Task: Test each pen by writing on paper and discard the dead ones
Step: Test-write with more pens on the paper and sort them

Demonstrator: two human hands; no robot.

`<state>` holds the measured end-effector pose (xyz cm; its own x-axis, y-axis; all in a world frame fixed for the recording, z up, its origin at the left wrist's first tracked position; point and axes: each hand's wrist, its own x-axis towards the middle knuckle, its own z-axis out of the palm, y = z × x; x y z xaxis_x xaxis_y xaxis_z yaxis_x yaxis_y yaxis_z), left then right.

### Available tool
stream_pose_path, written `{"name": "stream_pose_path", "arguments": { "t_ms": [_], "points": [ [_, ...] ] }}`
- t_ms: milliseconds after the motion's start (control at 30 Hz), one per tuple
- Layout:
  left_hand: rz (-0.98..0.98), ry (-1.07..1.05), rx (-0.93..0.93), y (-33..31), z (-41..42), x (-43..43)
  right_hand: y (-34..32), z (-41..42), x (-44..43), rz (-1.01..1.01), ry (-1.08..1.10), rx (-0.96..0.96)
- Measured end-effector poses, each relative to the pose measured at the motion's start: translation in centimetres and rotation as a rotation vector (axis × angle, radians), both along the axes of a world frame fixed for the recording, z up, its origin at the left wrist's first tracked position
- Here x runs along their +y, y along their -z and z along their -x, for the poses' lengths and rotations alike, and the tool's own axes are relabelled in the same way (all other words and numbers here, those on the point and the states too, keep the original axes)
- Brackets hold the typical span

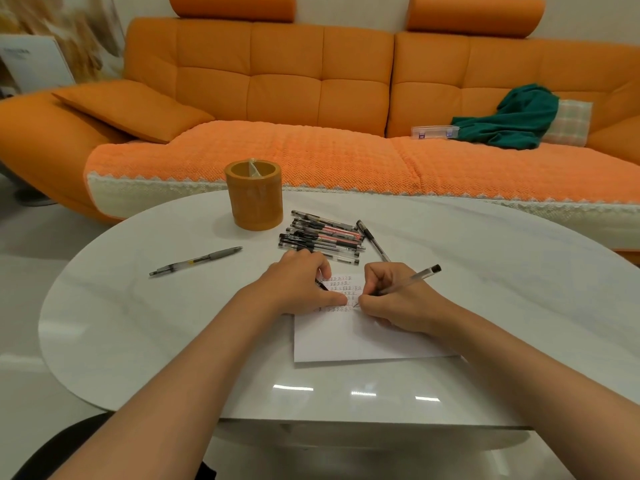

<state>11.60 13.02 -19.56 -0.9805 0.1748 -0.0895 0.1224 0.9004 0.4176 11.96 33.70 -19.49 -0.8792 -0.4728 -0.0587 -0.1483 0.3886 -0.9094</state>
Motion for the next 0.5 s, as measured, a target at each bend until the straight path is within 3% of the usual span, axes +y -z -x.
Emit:
{"name": "stream_pose_path", "arguments": {
  "t_ms": [500],
  "points": [
    [-0.005,-0.016,-0.010,-0.21,-0.09,0.15,-0.22,-0.37,-0.10,-0.066,-0.012,0.095]
  ]
}}
